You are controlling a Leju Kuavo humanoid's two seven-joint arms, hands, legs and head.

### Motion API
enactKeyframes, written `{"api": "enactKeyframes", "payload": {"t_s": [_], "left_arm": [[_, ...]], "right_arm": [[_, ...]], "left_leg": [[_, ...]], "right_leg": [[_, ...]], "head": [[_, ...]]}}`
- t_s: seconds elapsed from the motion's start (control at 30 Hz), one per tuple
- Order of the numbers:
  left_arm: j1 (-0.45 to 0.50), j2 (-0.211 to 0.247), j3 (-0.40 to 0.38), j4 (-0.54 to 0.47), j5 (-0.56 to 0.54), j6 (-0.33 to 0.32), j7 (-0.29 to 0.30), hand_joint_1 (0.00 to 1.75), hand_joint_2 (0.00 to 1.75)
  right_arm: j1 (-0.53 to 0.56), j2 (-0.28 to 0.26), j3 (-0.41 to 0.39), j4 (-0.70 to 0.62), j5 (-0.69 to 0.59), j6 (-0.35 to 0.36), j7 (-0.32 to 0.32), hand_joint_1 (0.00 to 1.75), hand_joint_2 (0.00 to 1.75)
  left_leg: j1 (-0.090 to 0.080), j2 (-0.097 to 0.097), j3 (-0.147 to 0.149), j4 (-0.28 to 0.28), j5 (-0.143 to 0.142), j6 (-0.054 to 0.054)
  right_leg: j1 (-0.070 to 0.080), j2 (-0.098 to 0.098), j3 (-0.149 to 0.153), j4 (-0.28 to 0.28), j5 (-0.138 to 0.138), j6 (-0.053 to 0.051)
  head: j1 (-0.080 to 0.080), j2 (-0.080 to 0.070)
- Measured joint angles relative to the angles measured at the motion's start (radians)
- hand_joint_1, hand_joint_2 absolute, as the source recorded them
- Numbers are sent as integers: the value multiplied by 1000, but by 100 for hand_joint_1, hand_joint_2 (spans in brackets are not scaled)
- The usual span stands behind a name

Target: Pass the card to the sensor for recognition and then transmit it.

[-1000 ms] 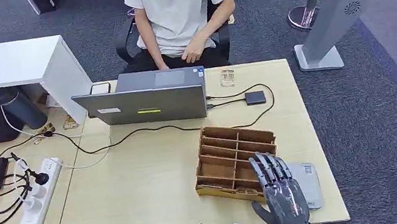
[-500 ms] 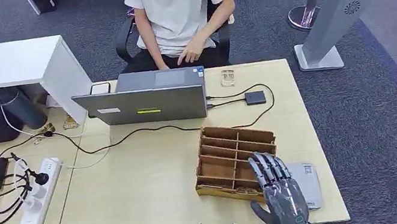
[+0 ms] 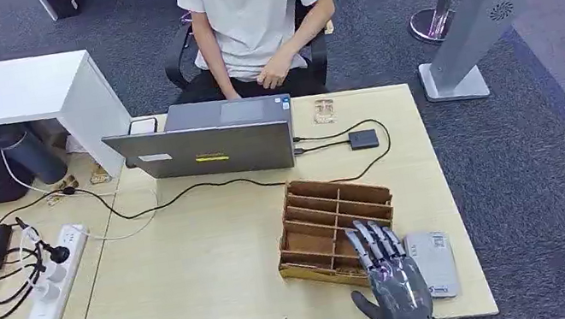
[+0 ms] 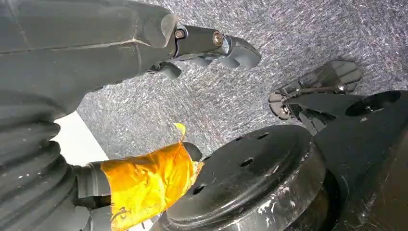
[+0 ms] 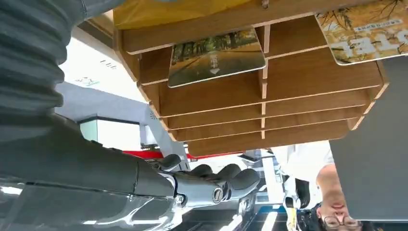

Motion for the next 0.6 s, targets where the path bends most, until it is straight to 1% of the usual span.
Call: {"api": "enactKeyframes", "payload": {"t_s": [0.6], "left_arm": [[-1,0,0,0,-2,-3,0,0,175]], "right_arm": [[-5,2,9,29,0,0,-5,0,175]], "left_leg": [[0,0,0,0,0,0]], "right_leg": [[0,0,0,0,0,0]], "head": [[0,0]]}}
